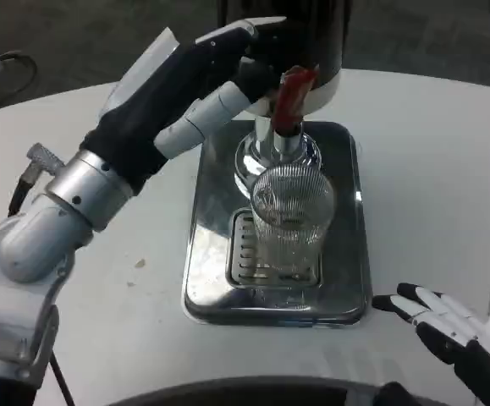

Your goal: Grasp the cup under the faucet to collect the drink, then remove the cup.

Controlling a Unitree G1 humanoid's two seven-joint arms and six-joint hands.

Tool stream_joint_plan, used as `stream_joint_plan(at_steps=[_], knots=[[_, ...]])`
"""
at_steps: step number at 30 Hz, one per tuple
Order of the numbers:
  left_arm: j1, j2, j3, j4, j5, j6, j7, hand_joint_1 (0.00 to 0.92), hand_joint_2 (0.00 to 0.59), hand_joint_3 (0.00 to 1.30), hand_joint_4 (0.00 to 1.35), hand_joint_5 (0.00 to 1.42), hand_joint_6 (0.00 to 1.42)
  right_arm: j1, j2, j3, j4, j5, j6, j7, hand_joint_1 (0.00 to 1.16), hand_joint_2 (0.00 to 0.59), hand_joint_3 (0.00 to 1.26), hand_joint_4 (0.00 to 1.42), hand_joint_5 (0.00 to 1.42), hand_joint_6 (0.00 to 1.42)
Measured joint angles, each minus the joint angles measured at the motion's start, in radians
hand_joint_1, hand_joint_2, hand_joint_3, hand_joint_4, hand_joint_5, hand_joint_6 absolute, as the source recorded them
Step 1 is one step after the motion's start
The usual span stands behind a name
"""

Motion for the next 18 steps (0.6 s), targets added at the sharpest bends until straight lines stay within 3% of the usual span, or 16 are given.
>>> stream_joint_plan(at_steps=[18], knots=[[-0.081, -0.053, 0.001, 0.087, -0.109, 0.127, -0.158, 0.000, 0.085, 0.24, 0.18, 0.32, 0.30, 0.012, 0.008, 0.009, 0.000, -0.006, 0.007, 0.001, 0.31, 0.492, 0.10, 0.00, 0.00, 0.02]])
